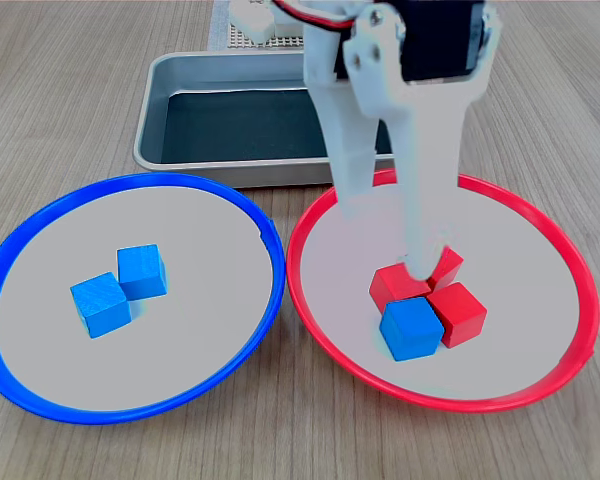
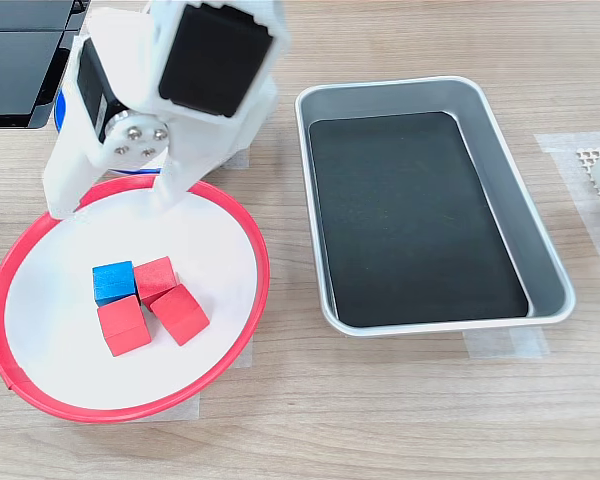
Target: Relocate any misplaced blocks to their matching dishes.
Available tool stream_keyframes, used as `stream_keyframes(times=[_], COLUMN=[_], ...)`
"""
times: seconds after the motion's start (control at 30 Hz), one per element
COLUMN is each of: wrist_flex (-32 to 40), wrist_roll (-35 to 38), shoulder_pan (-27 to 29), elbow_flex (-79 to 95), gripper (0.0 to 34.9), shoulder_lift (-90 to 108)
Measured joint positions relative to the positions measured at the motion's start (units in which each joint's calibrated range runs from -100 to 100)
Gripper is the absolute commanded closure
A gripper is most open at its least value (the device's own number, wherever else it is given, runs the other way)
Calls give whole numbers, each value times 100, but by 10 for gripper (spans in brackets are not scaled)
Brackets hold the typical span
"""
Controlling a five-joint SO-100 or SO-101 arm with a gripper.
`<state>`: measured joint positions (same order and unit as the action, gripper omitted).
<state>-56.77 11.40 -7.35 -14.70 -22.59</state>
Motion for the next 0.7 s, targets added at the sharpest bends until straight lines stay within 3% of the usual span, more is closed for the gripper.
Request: stream_keyframes(times=[0.7], wrist_flex=[220], wrist_roll=[10], shoulder_pan=[0], elbow_flex=[-808], gripper=[172], shoulder_lift=[-1100])
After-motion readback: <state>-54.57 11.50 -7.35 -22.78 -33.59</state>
